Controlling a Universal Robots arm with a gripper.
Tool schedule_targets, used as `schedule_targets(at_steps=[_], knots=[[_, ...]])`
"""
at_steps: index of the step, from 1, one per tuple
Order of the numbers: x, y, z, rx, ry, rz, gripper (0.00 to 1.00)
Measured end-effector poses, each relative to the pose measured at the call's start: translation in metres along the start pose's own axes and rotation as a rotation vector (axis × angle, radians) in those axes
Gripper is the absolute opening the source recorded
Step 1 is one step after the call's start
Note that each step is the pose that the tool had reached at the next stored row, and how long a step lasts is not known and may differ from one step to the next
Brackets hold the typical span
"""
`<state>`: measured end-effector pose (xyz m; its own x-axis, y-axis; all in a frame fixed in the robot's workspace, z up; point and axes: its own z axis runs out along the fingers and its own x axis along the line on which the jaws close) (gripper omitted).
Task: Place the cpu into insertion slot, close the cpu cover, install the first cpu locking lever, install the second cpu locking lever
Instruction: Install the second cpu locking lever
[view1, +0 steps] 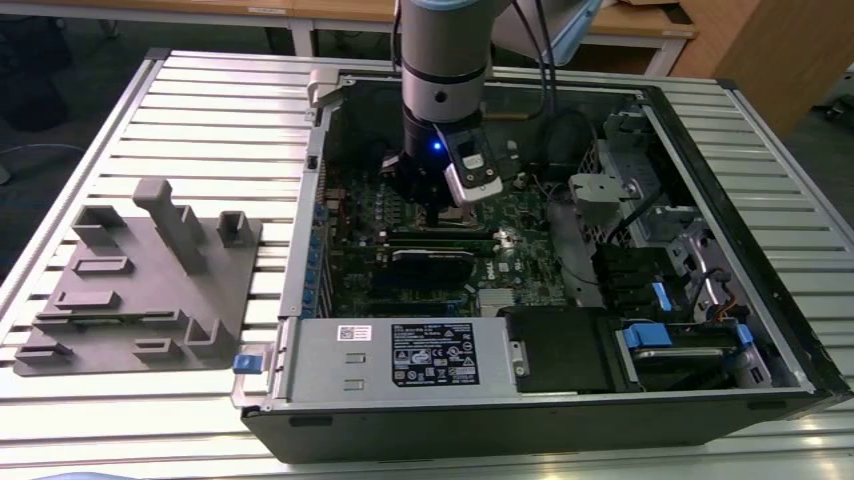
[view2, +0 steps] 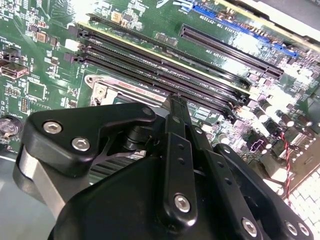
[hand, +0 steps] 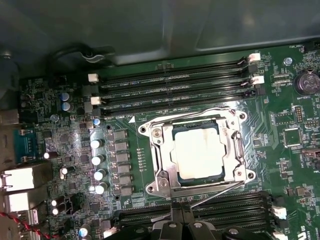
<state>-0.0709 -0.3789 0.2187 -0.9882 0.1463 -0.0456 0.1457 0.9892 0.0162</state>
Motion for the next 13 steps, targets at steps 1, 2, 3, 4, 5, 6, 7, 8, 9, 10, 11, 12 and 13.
schedule_targets(at_steps=[1,2,3,4,5,6,7,8,9,10,11,12,13], knots=[[0.0,-0.0001,0.0004,0.0,0.0,0.0,0.11],[0.0001,-0.0001,0.0008,0.0,0.0,0.0,0.11],[0.0002,-0.0001,0.0011,0.0001,0.0,0.0,0.11],[0.0005,-0.0002,0.0015,0.0,0.0,0.0,0.11],[0.001,-0.0003,0.0018,0.0001,0.0,0.0,0.11],[0.0016,-0.0004,0.0021,0.0,0.0,0.0,0.11],[0.0023,-0.0005,0.0034,0.0,0.0,0.0,0.11],[0.0027,-0.0005,0.0037,0.0,0.0,0.0,0.11],[0.003,-0.0006,0.0039,0.0001,0.0,0.0,0.11],[0.0032,-0.0006,0.0042,0.0,0.0,0.0,0.11],[0.0033,-0.0006,0.0043,0.0001,0.0,0.0,0.11],[0.0036,-0.0007,0.0046,0.0,0.0,0.0,0.11],[0.0039,-0.0007,0.0048,-0.0001,0.0,0.0,0.11]])
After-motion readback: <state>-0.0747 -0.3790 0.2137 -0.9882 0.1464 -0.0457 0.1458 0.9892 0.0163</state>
